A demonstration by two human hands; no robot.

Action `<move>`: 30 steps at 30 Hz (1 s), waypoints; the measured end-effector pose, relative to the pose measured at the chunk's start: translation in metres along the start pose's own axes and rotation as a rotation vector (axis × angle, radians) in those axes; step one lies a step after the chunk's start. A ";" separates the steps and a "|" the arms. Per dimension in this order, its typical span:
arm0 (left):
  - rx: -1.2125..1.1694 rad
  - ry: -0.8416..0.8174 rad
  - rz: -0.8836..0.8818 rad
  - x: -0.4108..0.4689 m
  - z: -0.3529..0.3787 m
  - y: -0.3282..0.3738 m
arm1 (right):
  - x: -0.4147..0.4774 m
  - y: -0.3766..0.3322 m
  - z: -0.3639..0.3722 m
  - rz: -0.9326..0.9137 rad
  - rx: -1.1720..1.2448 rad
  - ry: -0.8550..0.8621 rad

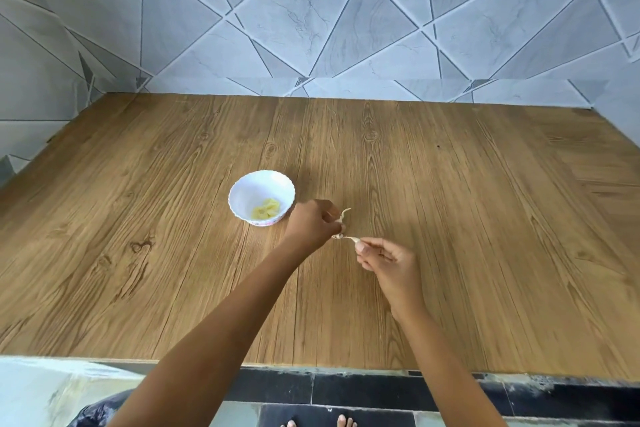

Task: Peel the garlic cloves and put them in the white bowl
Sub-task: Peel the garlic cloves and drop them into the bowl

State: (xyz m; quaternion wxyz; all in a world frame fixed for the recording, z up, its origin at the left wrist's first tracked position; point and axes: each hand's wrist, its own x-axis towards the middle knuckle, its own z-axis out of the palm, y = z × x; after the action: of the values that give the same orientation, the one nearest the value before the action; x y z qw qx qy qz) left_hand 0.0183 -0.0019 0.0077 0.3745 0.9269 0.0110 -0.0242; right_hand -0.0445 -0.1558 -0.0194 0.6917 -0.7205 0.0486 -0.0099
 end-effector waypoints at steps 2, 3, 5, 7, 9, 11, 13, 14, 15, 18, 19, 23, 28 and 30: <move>-0.082 0.072 -0.009 -0.009 -0.005 -0.001 | -0.003 0.003 -0.001 -0.055 -0.055 -0.047; -0.148 0.110 -0.019 -0.016 -0.010 -0.001 | -0.004 0.003 0.000 -0.082 -0.069 -0.072; -0.316 0.096 -0.051 -0.034 -0.021 -0.001 | -0.008 0.004 0.003 -0.114 -0.080 -0.114; -0.455 -0.039 -0.090 -0.057 -0.028 -0.003 | -0.012 0.005 0.009 -0.113 -0.046 -0.157; -0.500 -0.113 -0.124 -0.078 -0.030 -0.009 | -0.017 0.004 0.017 -0.124 -0.019 -0.203; -0.502 -0.118 -0.151 -0.090 -0.032 -0.016 | -0.022 0.004 0.026 -0.155 -0.044 -0.244; -0.478 -0.129 -0.192 -0.094 -0.036 -0.022 | -0.027 0.005 0.034 -0.174 -0.085 -0.268; -0.461 -0.150 -0.213 -0.096 -0.039 -0.025 | -0.030 0.005 0.037 -0.182 -0.087 -0.263; -0.455 -0.183 -0.228 -0.098 -0.042 -0.026 | -0.032 0.005 0.039 -0.180 -0.074 -0.256; -0.540 -0.254 -0.237 -0.100 -0.046 -0.032 | -0.040 0.007 0.044 -0.212 -0.109 -0.254; -0.570 -0.247 -0.238 -0.101 -0.049 -0.035 | -0.044 0.009 0.045 -0.267 -0.190 -0.222; -0.377 -0.224 -0.187 -0.095 -0.056 -0.049 | -0.051 0.029 0.045 -0.499 -0.846 -0.094; -0.050 -0.306 -0.098 -0.084 -0.054 -0.056 | -0.058 0.041 0.049 -0.425 -1.290 -0.053; 0.004 -0.291 -0.080 -0.080 -0.052 -0.052 | -0.057 0.041 0.050 -0.394 -1.276 -0.075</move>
State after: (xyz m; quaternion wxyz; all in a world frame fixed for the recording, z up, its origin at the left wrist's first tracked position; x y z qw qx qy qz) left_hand -0.0621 0.0719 0.0135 0.3688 0.9132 -0.0068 -0.1731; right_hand -0.0998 -0.1023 -0.0595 0.1162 -0.9837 -0.1116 -0.0803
